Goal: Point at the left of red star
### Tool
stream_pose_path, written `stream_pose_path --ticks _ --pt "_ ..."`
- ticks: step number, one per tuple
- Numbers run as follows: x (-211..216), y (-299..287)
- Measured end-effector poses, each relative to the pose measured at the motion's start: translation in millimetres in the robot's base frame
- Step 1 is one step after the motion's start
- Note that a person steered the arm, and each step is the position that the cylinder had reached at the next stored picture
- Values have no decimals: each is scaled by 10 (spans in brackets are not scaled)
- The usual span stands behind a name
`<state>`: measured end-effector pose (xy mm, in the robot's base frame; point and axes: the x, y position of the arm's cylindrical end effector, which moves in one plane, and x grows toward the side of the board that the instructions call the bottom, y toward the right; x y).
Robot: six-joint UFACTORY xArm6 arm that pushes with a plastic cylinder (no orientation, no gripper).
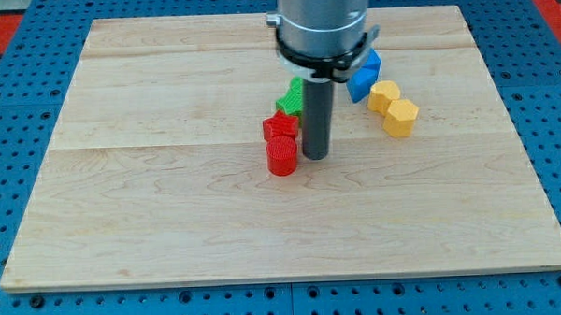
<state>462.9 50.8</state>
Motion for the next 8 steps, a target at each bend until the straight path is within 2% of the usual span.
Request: stream_pose_path --ticks 1,2,3,5,6,7,8 --pt "191 514" --pt "684 741" --pt "1018 422" --pt "802 -1035" --pt "582 -1561" --pt "248 -1911" --pt "-247 -1876"
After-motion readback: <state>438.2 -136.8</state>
